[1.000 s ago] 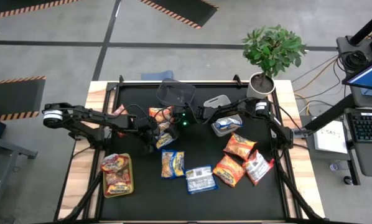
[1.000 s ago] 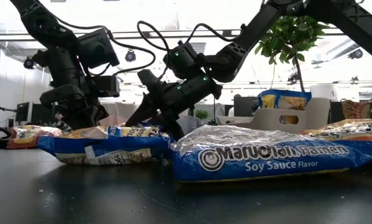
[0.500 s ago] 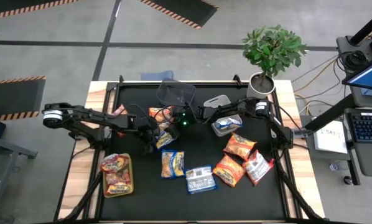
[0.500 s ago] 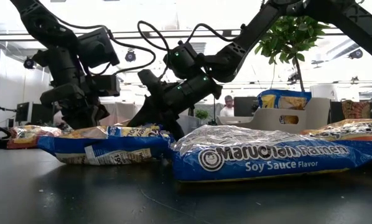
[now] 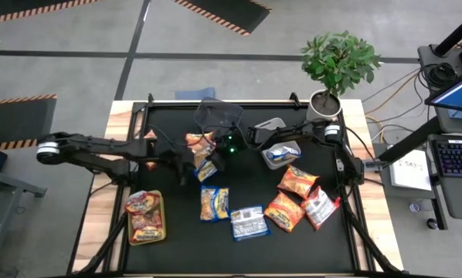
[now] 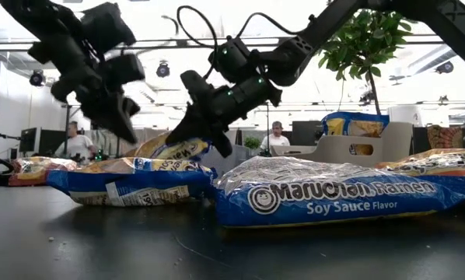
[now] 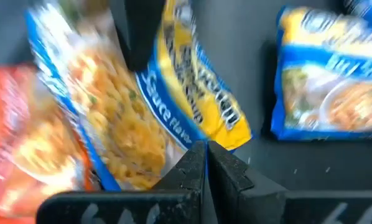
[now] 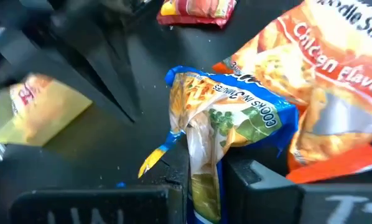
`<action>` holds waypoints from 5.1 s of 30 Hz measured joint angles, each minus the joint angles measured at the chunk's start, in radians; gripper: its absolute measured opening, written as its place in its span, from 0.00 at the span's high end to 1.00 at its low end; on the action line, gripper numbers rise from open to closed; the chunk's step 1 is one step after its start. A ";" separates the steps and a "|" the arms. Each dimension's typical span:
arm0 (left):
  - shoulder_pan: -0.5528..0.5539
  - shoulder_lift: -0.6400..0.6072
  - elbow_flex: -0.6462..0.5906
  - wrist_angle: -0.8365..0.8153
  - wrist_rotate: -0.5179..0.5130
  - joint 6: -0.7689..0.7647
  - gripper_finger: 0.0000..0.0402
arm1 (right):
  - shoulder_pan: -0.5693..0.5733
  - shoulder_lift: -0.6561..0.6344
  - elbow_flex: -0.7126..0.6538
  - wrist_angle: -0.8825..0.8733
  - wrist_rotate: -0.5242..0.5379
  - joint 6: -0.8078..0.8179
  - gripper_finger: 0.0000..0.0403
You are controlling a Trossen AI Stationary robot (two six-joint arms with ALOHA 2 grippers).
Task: Sort Maruchan noodles
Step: Put the blue noodle pack into the white bin, then put the orange noodle pack into the black bin
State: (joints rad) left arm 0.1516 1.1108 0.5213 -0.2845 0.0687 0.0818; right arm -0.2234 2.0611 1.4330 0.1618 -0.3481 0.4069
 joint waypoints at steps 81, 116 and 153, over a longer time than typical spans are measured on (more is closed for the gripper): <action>0.000 -0.217 0.000 0.136 -0.002 0.059 1.00 | 0.021 -0.538 -0.227 -1.121 0.603 -1.001 0.82; 0.000 -0.217 0.000 0.136 -0.002 0.049 1.00 | 0.199 -0.540 -0.131 -1.257 0.524 -0.748 0.58; 0.000 -0.164 -0.001 0.200 -0.003 0.018 1.00 | 0.374 -0.540 -0.046 -1.336 0.226 0.246 0.75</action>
State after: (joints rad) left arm 0.1513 0.9463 0.5205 -0.0845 0.0662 0.0995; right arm 0.1504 1.5208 1.3872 -1.1740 -0.1222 0.6527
